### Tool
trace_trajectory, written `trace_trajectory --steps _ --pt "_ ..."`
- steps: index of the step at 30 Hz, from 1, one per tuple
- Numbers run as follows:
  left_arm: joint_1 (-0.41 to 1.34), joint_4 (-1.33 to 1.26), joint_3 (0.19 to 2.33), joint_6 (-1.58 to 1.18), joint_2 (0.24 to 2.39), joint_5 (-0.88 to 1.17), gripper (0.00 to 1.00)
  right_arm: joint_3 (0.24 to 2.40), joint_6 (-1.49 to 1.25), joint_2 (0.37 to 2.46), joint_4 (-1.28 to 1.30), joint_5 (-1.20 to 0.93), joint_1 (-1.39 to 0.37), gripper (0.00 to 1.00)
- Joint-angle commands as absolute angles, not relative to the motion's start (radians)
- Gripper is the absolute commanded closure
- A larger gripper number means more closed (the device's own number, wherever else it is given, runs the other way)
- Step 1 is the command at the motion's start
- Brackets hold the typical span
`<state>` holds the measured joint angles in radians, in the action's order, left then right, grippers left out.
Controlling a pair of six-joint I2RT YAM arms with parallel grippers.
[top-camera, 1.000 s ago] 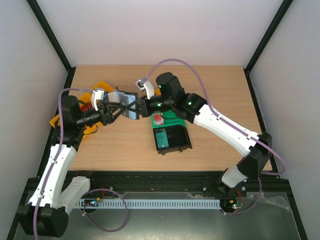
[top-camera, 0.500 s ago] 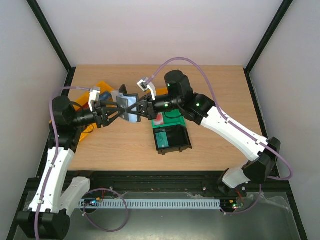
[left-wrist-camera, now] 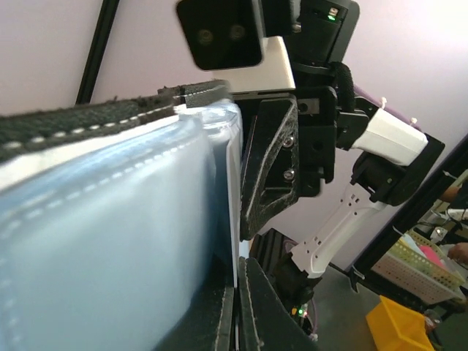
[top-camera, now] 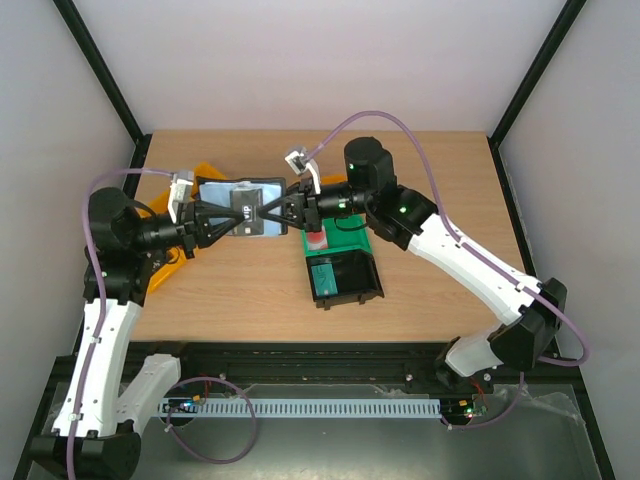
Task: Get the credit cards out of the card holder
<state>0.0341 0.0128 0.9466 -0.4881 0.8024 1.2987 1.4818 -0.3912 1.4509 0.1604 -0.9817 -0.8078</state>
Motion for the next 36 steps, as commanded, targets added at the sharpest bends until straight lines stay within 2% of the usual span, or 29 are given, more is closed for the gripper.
trace_trajectory --steps 1,4,5,8,10,11,13,14,23,25,30,36 --pt "0.048 0.067 0.976 -0.425 0.773 1.371 0.98 1.436 -0.399 1.429 0.06 -0.986 -0.795 0.8" --pt "0.048 0.061 0.968 -0.423 0.772 1.359 0.98 1.402 -0.394 1.413 0.032 -1.015 -0.795 0.73" --pt "0.048 0.059 0.968 -0.425 0.77 1.356 0.98 1.389 -0.4 1.408 0.019 -1.025 -0.796 0.75" --pt "0.048 0.051 0.967 -0.431 0.771 1.355 0.98 1.364 -0.426 1.393 -0.03 -1.054 -0.796 0.95" --pt "0.048 0.051 0.966 -0.429 0.771 1.353 0.98 1.356 -0.428 1.385 -0.048 -1.073 -0.795 0.98" --pt "0.047 0.052 0.963 -0.43 0.769 1.347 0.95 1.354 -0.427 1.38 -0.058 -1.084 -0.794 0.98" --pt "0.043 0.048 0.96 -0.439 0.769 1.345 0.78 1.35 -0.416 1.371 -0.059 -1.088 -0.792 0.98" --pt "0.04 0.043 0.961 -0.445 0.767 1.346 0.75 1.352 -0.408 1.369 -0.049 -1.09 -0.789 0.98" --pt "0.026 0.031 0.958 -0.459 0.763 1.351 0.67 1.355 -0.39 1.356 -0.015 -1.129 -0.769 0.98" --pt "0.026 0.023 0.945 -0.458 0.761 1.354 0.69 1.357 -0.393 1.36 -0.017 -1.138 -0.77 0.98" --pt "0.024 -0.014 0.919 -0.502 0.758 1.351 0.96 1.361 -0.392 1.366 -0.015 -1.148 -0.768 0.98" --pt "0.022 -0.005 0.923 -0.494 0.759 1.37 0.98 1.36 -0.341 1.348 0.038 -1.16 -0.738 0.98"
